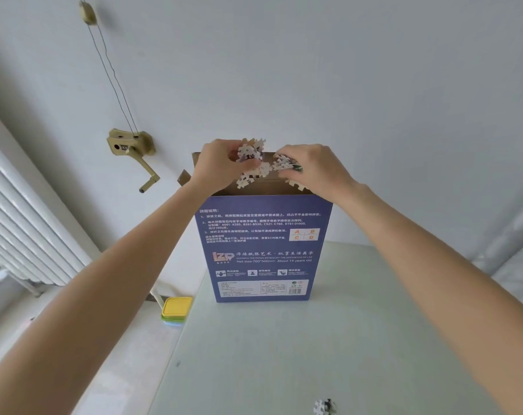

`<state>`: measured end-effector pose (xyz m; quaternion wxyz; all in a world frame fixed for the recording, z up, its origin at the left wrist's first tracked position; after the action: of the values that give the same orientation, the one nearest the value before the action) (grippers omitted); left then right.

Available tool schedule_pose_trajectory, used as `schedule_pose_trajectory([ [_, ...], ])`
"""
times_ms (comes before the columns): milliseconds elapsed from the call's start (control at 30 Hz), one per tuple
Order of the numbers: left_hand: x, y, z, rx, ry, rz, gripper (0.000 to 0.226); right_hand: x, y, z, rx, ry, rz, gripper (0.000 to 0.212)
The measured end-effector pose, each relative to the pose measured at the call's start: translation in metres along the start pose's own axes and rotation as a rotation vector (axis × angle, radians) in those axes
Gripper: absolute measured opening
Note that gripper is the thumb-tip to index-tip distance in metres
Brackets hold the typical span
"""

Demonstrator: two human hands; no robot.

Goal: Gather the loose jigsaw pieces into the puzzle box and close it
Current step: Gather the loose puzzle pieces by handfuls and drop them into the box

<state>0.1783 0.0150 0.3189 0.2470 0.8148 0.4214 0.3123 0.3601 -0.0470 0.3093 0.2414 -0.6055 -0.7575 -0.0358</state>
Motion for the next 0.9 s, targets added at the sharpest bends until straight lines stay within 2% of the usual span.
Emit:
schedule_pose_trajectory([
  [133, -0.001, -0.01, 0.007, 0.181, -0.023, 0.056, 0.032, 0.0, 0.003, 0.006, -0.028, -0.054, 0.007, 0.036],
  [333, 0.004, -0.02, 0.016, 0.431, -0.174, 0.113, 0.021, 0.0, 0.006, 0.011, -0.023, -0.148, 0.019, 0.036],
  [433, 0.004, -0.023, 0.014, 0.417, -0.158, 0.101, 0.02, 0.0, 0.004, 0.007, -0.024, -0.151, 0.043, 0.032],
  [567, 0.004, -0.025, 0.011, 0.359, -0.145, 0.067, 0.007, 0.004, 0.0, 0.005, -0.074, -0.207, 0.06, 0.015],
  [767, 0.004, -0.024, 0.011, 0.279, -0.148, 0.092, 0.014, 0.004, -0.008, 0.013, -0.055, -0.229, 0.079, 0.021],
  [833, -0.004, -0.025, 0.013, 0.261, -0.208, 0.141, 0.016, -0.001, -0.009, 0.018, -0.041, -0.234, 0.092, 0.021],
  [900, -0.015, -0.027, 0.017, 0.327, -0.186, 0.217, 0.016, -0.008, -0.011, 0.02, -0.029, -0.172, 0.089, 0.019],
])
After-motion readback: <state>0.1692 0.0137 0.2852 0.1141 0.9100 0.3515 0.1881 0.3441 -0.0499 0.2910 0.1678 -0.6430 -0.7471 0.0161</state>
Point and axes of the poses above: each hand's wrist, its own x-axis towards the middle knuckle, its own z-axis out of the palm, y = z × x, the point moved 2 cm from there along x, towards the middle knuckle, and after that the axes turned 3 degrees about -y, right-handed, at the moved point
